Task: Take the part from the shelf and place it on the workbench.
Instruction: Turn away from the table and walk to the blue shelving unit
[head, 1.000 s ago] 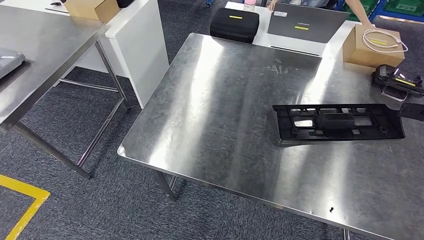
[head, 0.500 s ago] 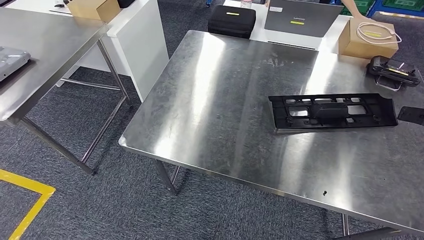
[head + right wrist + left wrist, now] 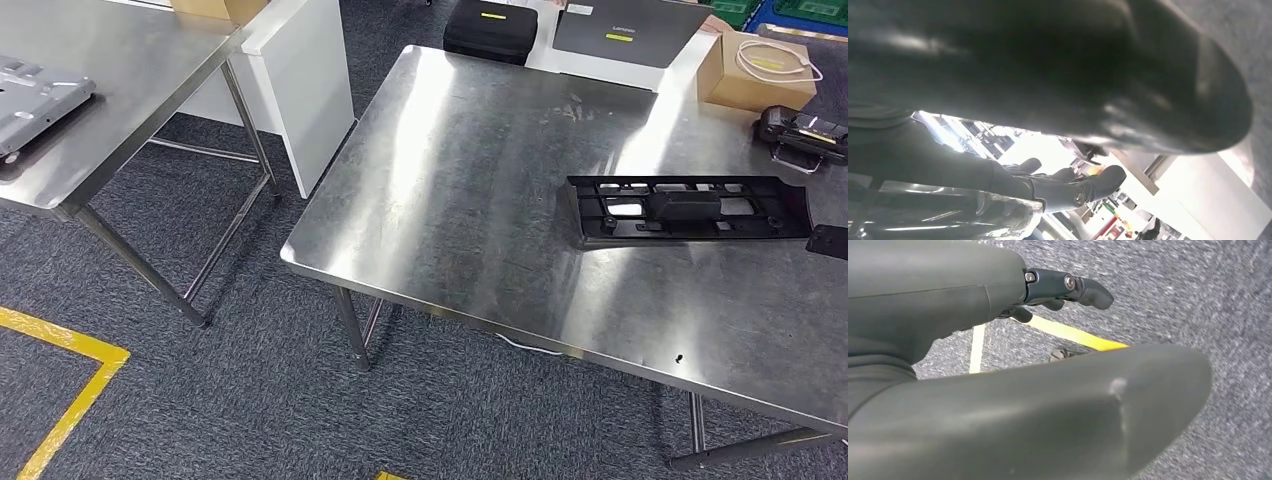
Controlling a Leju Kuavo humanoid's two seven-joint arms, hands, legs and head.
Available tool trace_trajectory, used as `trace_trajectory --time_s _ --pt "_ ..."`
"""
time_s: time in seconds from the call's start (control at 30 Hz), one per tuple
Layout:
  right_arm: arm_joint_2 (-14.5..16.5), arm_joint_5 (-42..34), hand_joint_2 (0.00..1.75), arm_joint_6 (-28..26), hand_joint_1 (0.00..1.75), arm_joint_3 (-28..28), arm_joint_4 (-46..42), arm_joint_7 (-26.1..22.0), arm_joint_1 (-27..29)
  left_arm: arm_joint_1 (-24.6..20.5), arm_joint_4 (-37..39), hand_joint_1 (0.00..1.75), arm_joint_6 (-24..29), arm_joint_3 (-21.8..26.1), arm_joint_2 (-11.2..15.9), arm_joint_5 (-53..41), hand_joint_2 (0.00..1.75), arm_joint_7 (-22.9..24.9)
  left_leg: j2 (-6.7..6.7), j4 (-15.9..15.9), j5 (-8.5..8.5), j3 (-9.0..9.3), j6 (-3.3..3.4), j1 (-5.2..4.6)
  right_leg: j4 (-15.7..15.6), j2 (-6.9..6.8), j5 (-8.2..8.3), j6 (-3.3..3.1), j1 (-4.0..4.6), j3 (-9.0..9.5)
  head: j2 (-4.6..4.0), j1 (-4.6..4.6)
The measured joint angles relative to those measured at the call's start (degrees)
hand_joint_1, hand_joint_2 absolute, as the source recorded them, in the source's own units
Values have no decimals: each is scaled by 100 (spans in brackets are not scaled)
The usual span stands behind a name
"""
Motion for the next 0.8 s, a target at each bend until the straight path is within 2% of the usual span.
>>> trace_trajectory --time_s 0.03,0.07,0.1,0.13,0.17,0.2,0.23,0.27,0.33,0.37,0.4,0.43,0.47,0.53,0.57,0.6,0.63,0.7,0.73,0.77,0.8 --pt "-2 0 0 -4 0 -1 -1 1 -5 -1 -1 0 1 -1 -3 1 0 0 -5 7 41 -48 -10 -19 -458 1 45 -11 17 329 0 1" --pt "-4 1 0 -10 0 -2 -1 3 -7 -1 -1 0 0 -3 -6 1 0 -1 -7 12 83 -81 -26 -35 -808 4 96 -37 49 576 0 -6" --pt "-7 4 0 -15 0 -3 -1 8 -12 -2 -2 0 0 -4 -8 1 0 -1 -11 23 115 -107 -44 -49 -1045 7 111 -79 76 720 0 -2" --pt "-9 7 0 -22 0 -3 -1 16 -14 -1 -2 0 0 -6 -11 2 0 -2 -14 30 145 -124 -63 -61 -1143 11 117 -125 103 762 0 -4" --pt "-5 6 0 -43 0 -4 -1 38 -1 0 -2 0 0 -10 -14 4 0 -3 -17 34 171 -134 -81 -70 -1140 12 161 -162 100 721 0 -3" --pt "2 -2 0 -87 0 -8 1 79 8 2 0 0 3 -17 -8 7 0 -4 -21 54 175 -157 -103 -68 -1160 6 185 -202 54 701 0 5" --pt "15 -21 0 -163 0 -15 2 137 25 4 2 0 5 -26 -3 12 0 -7 -22 114 103 -198 -141 -59 -1165 1 226 -249 13 683 0 0" --pt "32 -48 0 -276 0 -28 3 216 55 7 3 0 9 -35 -2 21 0 -9 -23 260 -62 -264 -191 -36 -1172 -8 277 -304 -32 659 0 -3" --pt "70 -129 0 -626 0 -85 2 422 157 10 3 0 21 -49 -5 47 0 -11 -21 858 -589 -459 -318 61 -1170 -18 374 -362 -53 590 0 -15" --pt "91 -178 0 -830 0 -132 1 533 243 11 3 0 33 -53 -10 60 0 -11 -17 1214 -816 -548 -375 123 -1165 -21 414 -365 -58 548 0 -16" --pt "121 -248 0 -1059 0 -199 0 646 370 11 3 0 47 -57 -11 70 0 -11 -8 1497 -947 -591 -427 187 -1160 -22 447 -341 -64 510 0 -17" --pt "156 -338 0 -1294 0 -281 0 748 539 10 2 0 59 -62 -13 80 0 -11 0 1615 -969 -548 -472 249 -1154 -24 475 -314 -73 479 0 -18" --pt "199 -446 0 -1527 0 -373 0 819 752 9 2 0 66 -67 -15 91 0 -11 6 1507 -892 -393 -509 303 -1145 -27 496 -288 -87 457 0 -16" --pt "304 -693 0 -2040 0 -591 0 895 1262 3 1 0 72 -78 -24 111 0 -16 2 836 -685 125 -580 388 -1121 -49 526 -236 -112 429 0 -16" --pt "365 -797 0 -2279 0 -708 0 900 1518 -1 -2 0 74 -83 -30 117 0 -22 -26 538 -596 322 -590 392 -1116 -63 546 -203 -110 414 0 -13" --pt "427 -870 0 -2475 0 -821 0 898 1747 -4 -4 0 74 -86 -37 120 0 -27 -52 349 -561 426 -579 377 -1114 -76 567 -159 -101 397 0 -13" --pt "489 -919 0 -2614 0 -926 0 894 1941 -7 -6 0 74 -87 -44 122 0 -31 -77 287 -561 435 -546 342 -1120 -83 597 -105 -82 379 0 -11" --pt "585 -964 0 -2722 0 -1086 0 890 2245 -7 -7 0 73 -89 -47 126 0 -36 -91 245 -481 383 -408 272 -1154 -83 662 20 -58 340 0 -11" --pt "624 -991 0 -2760 0 -1152 0 884 2388 -8 -7 0 73 -90 -48 128 0 -40 -86 191 -424 366 -330 248 -1142 -81 651 55 -60 298 0 -10" --pt "665 -1019 0 -2823 0 -1215 0 874 2550 -9 -7 0 73 -91 -48 129 0 -51 -80 137 -351 340 -246 230 -1052 -78 565 58 -67 236 0 -9" --pt "730 -1051 0 -2941 0 -1288 0 852 2739 -9 -7 0 75 -92 -46 132 0 -66 -78 89 -278 303 -173 222 -837 -72 399 30 -76 137 0 -4"
